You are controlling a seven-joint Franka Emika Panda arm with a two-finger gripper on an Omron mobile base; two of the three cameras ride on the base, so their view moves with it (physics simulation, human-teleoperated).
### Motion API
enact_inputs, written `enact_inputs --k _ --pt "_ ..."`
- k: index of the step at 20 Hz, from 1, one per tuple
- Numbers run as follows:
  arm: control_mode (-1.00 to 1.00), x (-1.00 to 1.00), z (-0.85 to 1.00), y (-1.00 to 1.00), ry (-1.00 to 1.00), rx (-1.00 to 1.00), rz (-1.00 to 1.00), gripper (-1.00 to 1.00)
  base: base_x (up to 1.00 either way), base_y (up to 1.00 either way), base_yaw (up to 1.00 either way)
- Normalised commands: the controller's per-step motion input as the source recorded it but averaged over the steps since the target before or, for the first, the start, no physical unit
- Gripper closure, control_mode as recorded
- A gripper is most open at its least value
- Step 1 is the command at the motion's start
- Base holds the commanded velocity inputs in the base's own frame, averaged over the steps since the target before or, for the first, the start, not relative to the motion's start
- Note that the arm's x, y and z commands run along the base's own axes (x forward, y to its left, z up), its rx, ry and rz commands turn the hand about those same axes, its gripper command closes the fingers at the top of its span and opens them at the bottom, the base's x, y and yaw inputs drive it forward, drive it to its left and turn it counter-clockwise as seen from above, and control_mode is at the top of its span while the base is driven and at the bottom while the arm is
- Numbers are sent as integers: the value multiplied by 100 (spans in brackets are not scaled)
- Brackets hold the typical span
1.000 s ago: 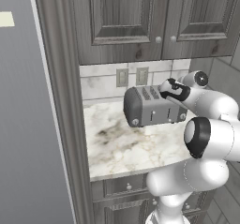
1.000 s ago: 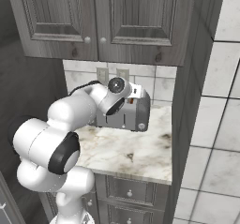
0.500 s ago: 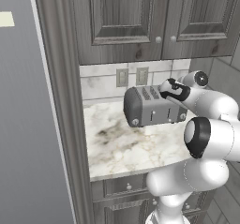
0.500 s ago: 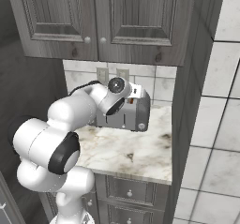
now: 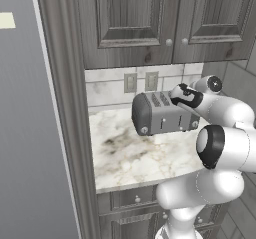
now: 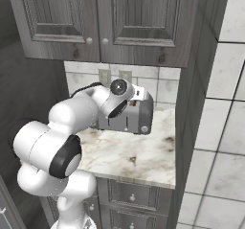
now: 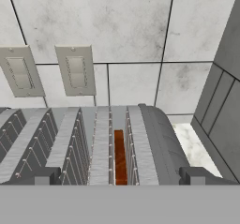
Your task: Start the toaster. Once the lever pops up, take the bread to the plate on the dining counter.
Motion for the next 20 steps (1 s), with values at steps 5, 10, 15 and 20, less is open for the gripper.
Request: enact_inputs --k 5,10,15,20 --pt "-100 0 0 0 0 0 0 -100 0 0 0" --pt "-100 0 0 0 0 0 0 -100 0 0 0" --pt "-100 0 0 0 0 0 0 -100 0 0 0" --pt "-100 0 0 0 0 0 0 -100 0 0 0"
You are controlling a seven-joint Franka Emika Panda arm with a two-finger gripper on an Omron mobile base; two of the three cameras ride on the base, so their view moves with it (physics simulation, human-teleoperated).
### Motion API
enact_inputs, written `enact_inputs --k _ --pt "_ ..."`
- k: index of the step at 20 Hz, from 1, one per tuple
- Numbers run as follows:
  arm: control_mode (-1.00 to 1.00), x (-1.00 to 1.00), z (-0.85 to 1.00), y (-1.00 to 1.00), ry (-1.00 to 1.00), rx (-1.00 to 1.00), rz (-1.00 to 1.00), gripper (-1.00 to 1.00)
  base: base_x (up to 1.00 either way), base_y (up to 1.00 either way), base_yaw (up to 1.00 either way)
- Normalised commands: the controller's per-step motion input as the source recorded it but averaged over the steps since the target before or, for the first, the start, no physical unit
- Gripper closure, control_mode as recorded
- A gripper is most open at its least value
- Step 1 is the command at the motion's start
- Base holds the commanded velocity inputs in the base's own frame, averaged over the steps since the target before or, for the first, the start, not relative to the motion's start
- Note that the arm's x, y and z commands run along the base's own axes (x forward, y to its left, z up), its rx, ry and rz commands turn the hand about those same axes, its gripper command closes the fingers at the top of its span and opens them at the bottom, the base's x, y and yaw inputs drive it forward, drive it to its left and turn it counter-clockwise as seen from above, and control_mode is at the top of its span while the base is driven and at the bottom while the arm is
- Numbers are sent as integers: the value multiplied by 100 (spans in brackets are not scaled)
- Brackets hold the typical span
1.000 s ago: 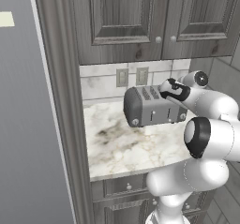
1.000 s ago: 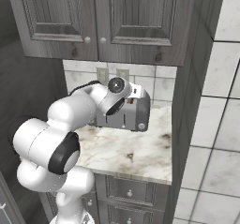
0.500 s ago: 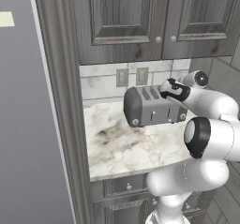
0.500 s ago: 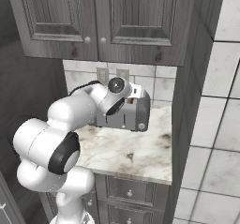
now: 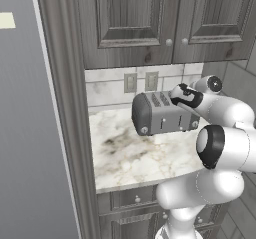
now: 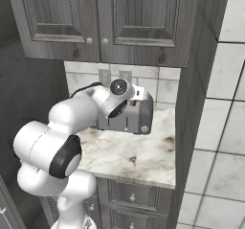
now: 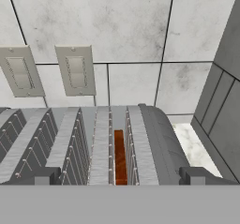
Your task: Start the toaster. Once the lever pops up, take the bread to the plate on the dining counter.
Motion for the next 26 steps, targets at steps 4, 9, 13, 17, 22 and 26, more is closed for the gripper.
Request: enact_inputs --k 4,9,13,17,22,26 --pt "-100 0 0 0 0 0 0 -100 0 0 0" --pt "-100 0 0 0 0 0 0 -100 0 0 0" --pt "-100 0 0 0 0 0 0 -100 0 0 0" --pt "-100 0 0 0 0 0 0 -100 0 0 0" --pt "-100 0 0 0 0 0 0 -100 0 0 0" --pt "-100 0 0 0 0 0 0 -100 0 0 0"
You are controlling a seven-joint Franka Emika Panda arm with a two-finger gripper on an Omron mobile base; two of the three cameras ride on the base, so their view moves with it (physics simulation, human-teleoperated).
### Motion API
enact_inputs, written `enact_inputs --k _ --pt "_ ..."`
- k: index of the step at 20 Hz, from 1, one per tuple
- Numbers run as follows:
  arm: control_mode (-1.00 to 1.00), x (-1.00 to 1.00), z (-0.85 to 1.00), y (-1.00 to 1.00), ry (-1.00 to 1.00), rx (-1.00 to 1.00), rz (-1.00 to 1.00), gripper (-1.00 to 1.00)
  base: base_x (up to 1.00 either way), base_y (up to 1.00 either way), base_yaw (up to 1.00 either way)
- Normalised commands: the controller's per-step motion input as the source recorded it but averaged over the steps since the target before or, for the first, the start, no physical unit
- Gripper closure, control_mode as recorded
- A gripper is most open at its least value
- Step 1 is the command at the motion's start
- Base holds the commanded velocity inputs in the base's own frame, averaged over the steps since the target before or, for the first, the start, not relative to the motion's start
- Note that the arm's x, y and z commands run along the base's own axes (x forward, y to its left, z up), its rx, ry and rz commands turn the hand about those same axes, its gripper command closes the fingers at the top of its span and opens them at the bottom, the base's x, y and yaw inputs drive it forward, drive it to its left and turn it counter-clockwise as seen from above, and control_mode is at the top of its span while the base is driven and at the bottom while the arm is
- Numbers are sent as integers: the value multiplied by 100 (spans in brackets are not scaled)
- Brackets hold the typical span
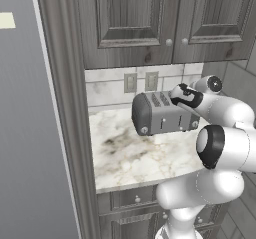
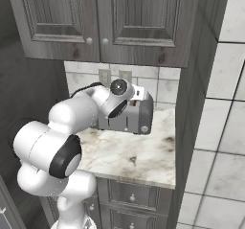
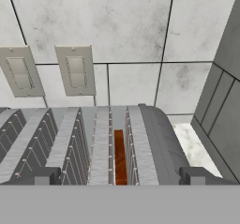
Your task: Start the toaster. Once the lever pops up, take the bread to the plate on the dining counter.
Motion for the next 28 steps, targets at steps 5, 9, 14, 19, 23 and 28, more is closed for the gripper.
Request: enact_inputs --k 5,9,14,19,23,28 --pt "-100 0 0 0 0 0 0 -100 0 0 0" --pt "-100 0 0 0 0 0 0 -100 0 0 0" --pt "-100 0 0 0 0 0 0 -100 0 0 0" --pt "-100 0 0 0 0 0 0 -100 0 0 0" --pt "-100 0 0 0 0 0 0 -100 0 0 0" --pt "-100 0 0 0 0 0 0 -100 0 0 0"
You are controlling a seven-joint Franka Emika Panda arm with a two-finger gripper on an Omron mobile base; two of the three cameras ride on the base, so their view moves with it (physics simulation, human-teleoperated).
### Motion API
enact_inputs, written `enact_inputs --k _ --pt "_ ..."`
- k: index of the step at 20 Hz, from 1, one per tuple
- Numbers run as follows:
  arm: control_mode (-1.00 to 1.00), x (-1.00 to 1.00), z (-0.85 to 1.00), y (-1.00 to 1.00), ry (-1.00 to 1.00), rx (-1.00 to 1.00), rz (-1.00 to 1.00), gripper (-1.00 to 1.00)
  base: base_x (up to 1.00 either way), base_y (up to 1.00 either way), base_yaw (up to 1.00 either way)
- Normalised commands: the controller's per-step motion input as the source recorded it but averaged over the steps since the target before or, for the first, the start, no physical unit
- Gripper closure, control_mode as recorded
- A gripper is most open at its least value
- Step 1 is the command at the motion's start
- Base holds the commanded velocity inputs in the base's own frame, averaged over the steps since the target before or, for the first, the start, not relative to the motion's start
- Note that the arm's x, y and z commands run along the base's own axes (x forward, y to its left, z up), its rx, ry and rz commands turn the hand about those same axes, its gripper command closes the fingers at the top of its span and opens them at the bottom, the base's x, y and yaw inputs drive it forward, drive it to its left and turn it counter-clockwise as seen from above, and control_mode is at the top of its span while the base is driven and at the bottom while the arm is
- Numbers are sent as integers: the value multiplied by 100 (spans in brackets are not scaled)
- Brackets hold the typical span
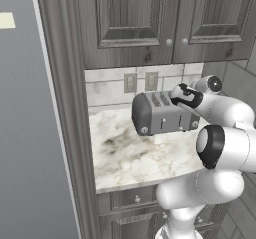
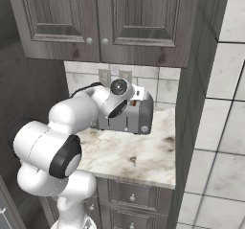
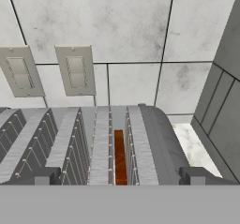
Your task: Start the toaster. Once the lever pops up, take the bread to the plate on the dining counter.
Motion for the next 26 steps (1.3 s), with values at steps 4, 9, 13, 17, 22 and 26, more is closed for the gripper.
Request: enact_inputs --k 4,9,13,17,22,26 --pt "-100 0 0 0 0 0 0 -100 0 0 0" --pt "-100 0 0 0 0 0 0 -100 0 0 0" --pt "-100 0 0 0 0 0 0 -100 0 0 0" --pt "-100 0 0 0 0 0 0 -100 0 0 0" --pt "-100 0 0 0 0 0 0 -100 0 0 0" --pt "-100 0 0 0 0 0 0 -100 0 0 0"
